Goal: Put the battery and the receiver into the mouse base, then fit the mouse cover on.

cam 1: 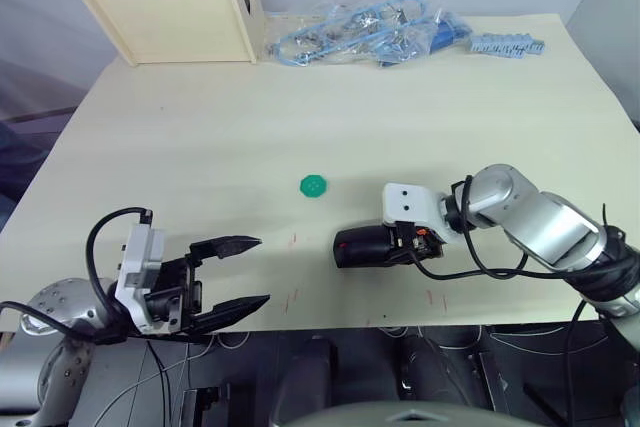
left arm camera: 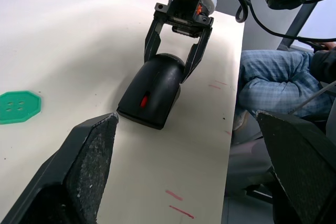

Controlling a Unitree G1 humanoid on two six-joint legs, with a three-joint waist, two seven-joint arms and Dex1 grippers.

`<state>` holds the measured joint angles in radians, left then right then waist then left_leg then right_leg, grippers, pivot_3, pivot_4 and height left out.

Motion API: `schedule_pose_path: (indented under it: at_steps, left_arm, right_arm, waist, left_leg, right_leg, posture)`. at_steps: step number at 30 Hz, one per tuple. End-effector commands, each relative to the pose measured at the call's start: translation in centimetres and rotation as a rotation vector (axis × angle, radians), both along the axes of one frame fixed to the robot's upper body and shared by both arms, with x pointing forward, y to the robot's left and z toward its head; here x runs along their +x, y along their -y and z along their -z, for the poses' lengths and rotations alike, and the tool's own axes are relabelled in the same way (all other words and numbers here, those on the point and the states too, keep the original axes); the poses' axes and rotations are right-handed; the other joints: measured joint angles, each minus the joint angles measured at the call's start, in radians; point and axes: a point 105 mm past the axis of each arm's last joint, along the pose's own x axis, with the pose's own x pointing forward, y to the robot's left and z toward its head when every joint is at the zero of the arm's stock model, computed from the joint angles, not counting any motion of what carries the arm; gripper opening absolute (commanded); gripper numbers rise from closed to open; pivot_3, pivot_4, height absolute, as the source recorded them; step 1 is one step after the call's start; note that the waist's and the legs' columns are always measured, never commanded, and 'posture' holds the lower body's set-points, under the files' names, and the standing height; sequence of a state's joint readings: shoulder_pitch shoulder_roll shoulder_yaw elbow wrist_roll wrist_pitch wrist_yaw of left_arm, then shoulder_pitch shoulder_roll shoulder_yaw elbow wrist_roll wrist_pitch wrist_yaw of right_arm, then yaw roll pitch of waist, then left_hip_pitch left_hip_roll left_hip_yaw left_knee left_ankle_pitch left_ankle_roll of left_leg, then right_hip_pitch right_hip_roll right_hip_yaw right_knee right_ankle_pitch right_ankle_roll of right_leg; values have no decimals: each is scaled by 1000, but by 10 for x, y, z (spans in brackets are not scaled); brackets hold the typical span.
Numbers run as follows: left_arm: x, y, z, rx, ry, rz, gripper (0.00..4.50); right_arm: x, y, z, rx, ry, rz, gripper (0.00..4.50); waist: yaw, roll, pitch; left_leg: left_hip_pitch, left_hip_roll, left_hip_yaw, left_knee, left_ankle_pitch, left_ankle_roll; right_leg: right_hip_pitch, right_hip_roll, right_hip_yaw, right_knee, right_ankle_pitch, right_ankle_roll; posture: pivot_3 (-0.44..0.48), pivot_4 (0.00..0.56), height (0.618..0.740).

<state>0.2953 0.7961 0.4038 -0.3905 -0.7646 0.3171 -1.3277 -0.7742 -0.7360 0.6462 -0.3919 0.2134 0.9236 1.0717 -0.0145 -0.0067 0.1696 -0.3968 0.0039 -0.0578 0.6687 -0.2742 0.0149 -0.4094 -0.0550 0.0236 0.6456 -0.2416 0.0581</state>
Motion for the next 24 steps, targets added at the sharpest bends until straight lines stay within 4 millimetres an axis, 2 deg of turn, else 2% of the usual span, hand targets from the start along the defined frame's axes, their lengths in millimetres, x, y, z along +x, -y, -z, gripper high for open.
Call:
schedule_pose_path:
  at_steps: [1, 24]
  left_arm:
    - [-1, 0, -5, 8, 34, 2, 4500]
    - [-1, 0, -3, 9, 34, 3, 4500]
  right_arm:
    - [1, 0, 0, -17, 7, -6, 2482]
    - [1, -1, 0, -6, 0, 4, 2482]
  waist:
    - [0, 0, 0]
    - [-1, 0, 0]
  left_leg:
    - [0, 0, 0, 0, 0, 0]
    - [0, 0, 0, 0, 0, 0]
  right_leg:
    - [0, 0, 0, 0, 0, 0]
    - [0, 0, 0, 1, 0, 0]
  posture:
    - [0, 150, 740]
    - [0, 150, 740]
